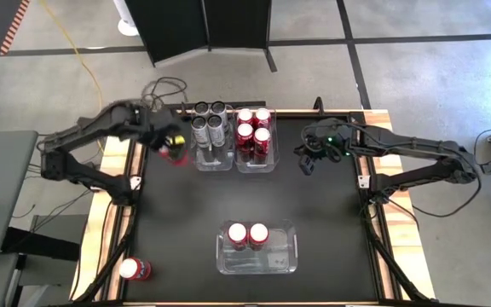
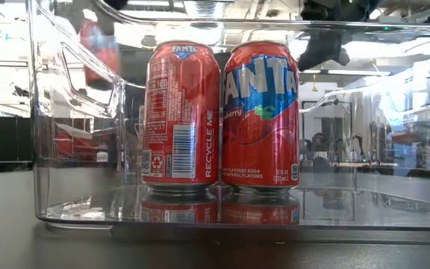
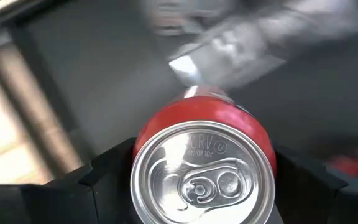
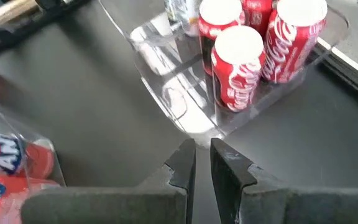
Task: Sort soda cans
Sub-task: Put the top orange soda can into the bottom transparent bin
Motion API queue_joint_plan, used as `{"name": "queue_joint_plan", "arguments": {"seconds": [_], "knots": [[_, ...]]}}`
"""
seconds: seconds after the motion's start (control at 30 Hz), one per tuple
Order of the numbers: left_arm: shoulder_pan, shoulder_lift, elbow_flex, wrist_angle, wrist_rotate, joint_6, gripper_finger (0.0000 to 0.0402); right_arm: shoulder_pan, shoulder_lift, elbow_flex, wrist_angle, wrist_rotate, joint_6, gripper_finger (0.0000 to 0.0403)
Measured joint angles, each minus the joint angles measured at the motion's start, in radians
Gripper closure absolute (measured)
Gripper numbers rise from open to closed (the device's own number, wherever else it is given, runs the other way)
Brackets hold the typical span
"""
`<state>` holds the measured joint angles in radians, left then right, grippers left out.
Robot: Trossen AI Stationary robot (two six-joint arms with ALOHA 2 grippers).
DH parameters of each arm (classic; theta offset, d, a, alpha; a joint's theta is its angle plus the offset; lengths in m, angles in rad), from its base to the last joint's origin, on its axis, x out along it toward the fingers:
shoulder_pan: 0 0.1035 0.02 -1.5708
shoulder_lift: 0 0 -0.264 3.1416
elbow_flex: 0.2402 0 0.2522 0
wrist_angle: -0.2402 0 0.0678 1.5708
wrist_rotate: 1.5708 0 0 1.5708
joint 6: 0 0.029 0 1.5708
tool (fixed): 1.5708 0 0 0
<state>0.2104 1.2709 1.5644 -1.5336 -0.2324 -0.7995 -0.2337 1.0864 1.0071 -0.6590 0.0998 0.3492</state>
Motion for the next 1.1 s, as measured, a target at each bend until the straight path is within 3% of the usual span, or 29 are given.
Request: {"name": "queue_joint_plan", "arguments": {"seconds": [0.2, 0.47, 0.8, 1.1], "knots": [[-0.307, 0.083, 0.064, 0.141, -0.008, -0.087, 0.0103, 0.000, 0.027, 0.000, -0.026, 0.000, -0.003, 0.0337], [-0.531, 0.309, 0.272, 0.157, 0.047, -0.169, 0.0103, 0.000, 0.042, 0.000, -0.046, 0.000, 0.000, 0.0337], [-0.676, 0.534, 0.570, 0.157, 0.051, -0.237, 0.0103, 0.004, 0.042, 0.000, -0.041, -0.001, 0.036, 0.0337], [-0.713, 0.619, 0.595, 0.126, 0.044, -0.216, 0.0103, 0.103, 0.042, 0.001, -0.036, -0.077, 0.258, 0.0337]]}}
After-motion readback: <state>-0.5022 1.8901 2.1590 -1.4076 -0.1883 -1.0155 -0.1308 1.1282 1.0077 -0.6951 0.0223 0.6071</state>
